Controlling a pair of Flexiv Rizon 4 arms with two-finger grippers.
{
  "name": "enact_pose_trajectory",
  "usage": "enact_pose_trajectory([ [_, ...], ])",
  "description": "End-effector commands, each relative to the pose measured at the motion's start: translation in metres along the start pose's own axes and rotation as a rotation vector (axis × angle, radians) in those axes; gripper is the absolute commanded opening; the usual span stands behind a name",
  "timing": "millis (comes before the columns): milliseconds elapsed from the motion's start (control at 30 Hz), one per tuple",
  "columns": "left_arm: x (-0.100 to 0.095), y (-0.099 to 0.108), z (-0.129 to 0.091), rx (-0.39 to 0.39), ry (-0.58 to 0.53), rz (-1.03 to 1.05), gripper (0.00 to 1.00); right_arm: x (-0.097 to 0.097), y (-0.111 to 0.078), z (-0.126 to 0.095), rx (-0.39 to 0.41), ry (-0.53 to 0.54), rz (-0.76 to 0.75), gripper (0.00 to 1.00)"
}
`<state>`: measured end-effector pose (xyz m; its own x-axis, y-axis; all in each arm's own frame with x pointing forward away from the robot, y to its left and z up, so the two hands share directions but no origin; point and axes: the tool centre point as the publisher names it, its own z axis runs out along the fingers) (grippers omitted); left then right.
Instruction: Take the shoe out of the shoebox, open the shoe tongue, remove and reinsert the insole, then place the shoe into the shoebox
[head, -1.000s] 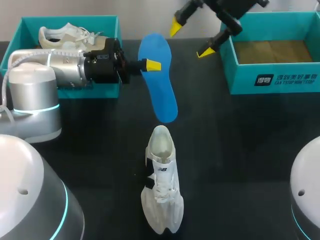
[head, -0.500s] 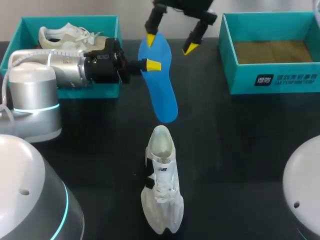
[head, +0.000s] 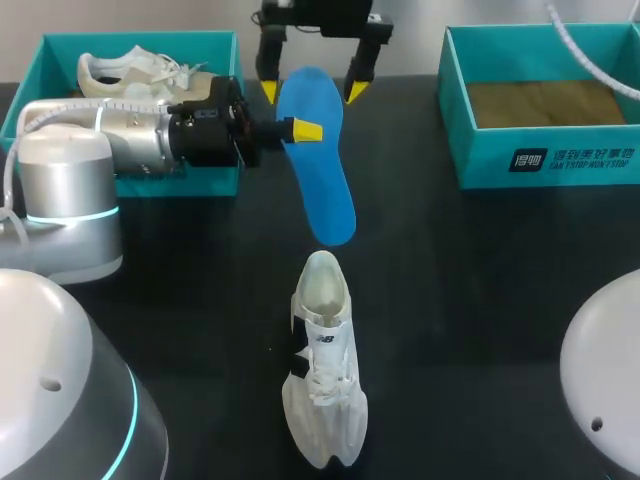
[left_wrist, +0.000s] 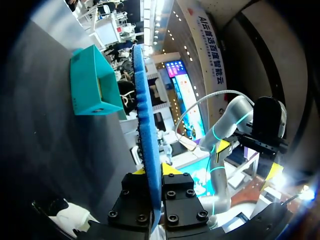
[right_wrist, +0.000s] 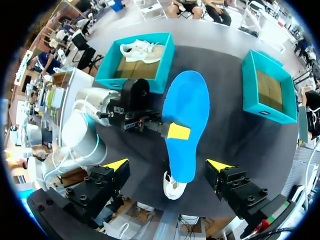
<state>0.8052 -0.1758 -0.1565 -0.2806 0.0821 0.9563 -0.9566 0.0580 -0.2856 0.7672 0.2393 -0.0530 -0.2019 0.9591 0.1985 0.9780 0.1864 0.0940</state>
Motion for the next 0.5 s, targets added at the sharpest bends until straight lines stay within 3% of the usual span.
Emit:
enact_pose_trajectory([
  [33, 0.000, 0.001, 0.000, 0.001, 0.000, 0.000, 0.00, -0.015, -0.011, -0.012, -0.069, 0.125, 0.020, 1.00],
  [167, 0.000, 0.001, 0.000, 0.001, 0.000, 0.000, 0.00, -0.036, -0.013, -0.014, -0.068, 0.318, 0.054, 1.00],
  [500, 0.000, 0.001, 0.000, 0.001, 0.000, 0.000, 0.00, -0.068, -0.013, -0.017, -0.070, 0.659, 0.104, 1.00],
])
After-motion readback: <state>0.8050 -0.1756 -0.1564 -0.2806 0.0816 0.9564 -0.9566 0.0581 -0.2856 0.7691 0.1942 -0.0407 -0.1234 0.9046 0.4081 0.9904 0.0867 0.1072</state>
